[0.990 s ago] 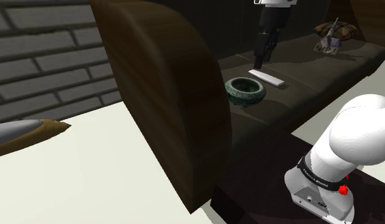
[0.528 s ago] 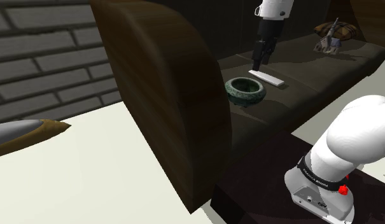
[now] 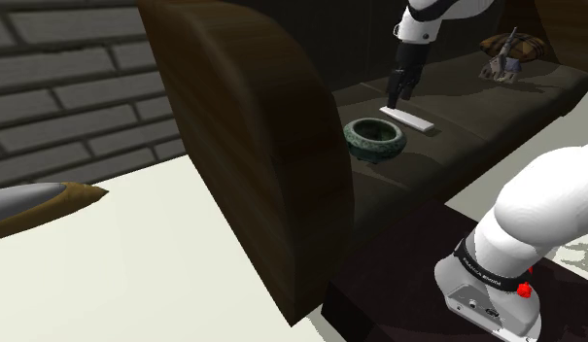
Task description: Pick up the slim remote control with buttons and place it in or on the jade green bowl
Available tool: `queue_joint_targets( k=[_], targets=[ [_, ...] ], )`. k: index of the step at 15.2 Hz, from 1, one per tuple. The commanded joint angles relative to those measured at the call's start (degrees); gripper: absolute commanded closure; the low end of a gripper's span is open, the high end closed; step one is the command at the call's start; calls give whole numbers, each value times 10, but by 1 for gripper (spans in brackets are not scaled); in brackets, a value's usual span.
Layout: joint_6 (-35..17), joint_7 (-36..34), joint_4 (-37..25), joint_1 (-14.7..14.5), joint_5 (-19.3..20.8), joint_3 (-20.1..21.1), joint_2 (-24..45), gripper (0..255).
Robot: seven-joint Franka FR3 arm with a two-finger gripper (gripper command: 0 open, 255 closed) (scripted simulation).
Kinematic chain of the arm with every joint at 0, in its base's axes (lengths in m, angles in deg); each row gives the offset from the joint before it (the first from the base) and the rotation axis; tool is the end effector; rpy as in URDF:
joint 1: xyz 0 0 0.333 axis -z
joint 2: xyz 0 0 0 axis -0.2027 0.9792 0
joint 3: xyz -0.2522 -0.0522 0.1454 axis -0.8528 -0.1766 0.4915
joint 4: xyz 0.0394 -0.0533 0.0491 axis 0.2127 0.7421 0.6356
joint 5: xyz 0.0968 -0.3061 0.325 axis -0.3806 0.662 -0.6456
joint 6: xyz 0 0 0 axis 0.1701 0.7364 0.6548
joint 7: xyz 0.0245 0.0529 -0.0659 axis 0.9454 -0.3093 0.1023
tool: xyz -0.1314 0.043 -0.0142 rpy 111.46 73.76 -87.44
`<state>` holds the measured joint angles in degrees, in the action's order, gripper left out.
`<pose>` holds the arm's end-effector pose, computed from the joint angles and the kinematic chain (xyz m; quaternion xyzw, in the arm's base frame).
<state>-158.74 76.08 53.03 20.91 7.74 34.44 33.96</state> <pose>0.4394 -0.1809 0.4094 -0.9996 -0.0103 0.0202 0.0145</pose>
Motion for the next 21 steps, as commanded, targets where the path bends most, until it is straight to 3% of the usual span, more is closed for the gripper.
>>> queue_joint_targets(
  k=[1, 9, 18, 21],
  targets=[
    [-26, 11, -12, 7, 3, -16, 35, 0],
    [-102, 67, -78, 36, -6, -80, 169, 0],
    [-154, 145, -192, 78, -71, -129, 337, 0],
    [-175, 149, -181, 80, -77, -128, 348, 0]
  ],
)
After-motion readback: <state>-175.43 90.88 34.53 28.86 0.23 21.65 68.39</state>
